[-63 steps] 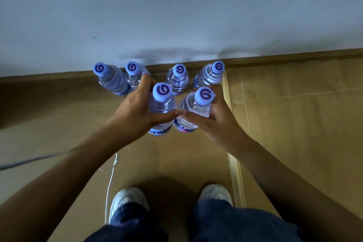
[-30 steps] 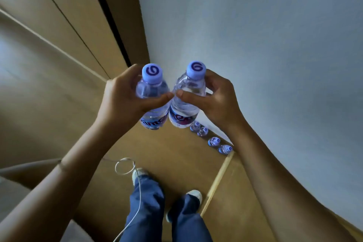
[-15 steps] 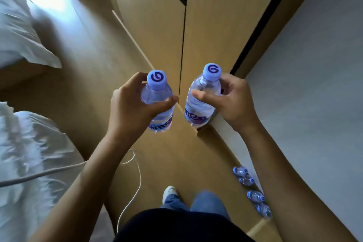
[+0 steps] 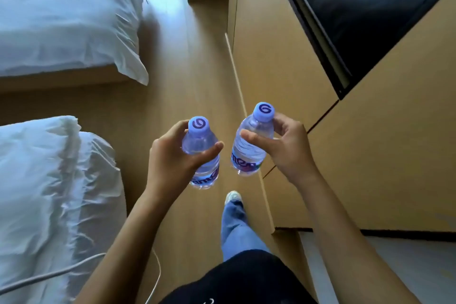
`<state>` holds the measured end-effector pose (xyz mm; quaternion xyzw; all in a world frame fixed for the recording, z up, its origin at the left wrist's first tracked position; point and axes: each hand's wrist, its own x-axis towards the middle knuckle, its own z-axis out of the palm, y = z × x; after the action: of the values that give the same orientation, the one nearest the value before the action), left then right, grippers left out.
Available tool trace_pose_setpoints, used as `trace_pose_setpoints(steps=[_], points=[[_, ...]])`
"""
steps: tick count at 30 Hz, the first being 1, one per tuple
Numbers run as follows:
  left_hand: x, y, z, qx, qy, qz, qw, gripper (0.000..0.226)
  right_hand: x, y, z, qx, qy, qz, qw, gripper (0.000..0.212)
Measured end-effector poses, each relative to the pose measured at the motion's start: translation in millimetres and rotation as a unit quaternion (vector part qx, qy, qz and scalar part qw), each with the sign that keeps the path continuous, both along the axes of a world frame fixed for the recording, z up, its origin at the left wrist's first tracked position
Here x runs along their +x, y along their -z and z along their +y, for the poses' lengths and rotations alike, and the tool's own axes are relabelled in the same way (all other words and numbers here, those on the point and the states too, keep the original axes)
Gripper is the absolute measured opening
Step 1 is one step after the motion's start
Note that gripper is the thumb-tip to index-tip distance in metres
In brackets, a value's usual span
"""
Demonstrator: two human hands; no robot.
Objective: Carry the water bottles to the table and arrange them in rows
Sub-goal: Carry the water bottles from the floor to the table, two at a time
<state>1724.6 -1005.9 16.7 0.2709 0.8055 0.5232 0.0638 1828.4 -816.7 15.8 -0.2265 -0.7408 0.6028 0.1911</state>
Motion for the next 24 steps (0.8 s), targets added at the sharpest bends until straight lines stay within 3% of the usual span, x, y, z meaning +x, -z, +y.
trace_pose_setpoints(steps=[4, 11, 24], points=[[-62, -5, 47, 0.028, -0.048, 0.01, 0.998, 0.037, -80, -10, 52, 0.013, -0.052, -0.003, 0.999, 0.036], [-160, -13, 115, 0.045, -0.101, 0.004, 0.994, 0.043, -202, -17, 125, 0.008, -0.108, -0.008, 0.994, 0.037], [-420, 7, 227, 0.041, -0.116, -0.021, 0.992, 0.041, -455, 7, 226, 0.018, -0.125, -0.033, 0.991, 0.04]])
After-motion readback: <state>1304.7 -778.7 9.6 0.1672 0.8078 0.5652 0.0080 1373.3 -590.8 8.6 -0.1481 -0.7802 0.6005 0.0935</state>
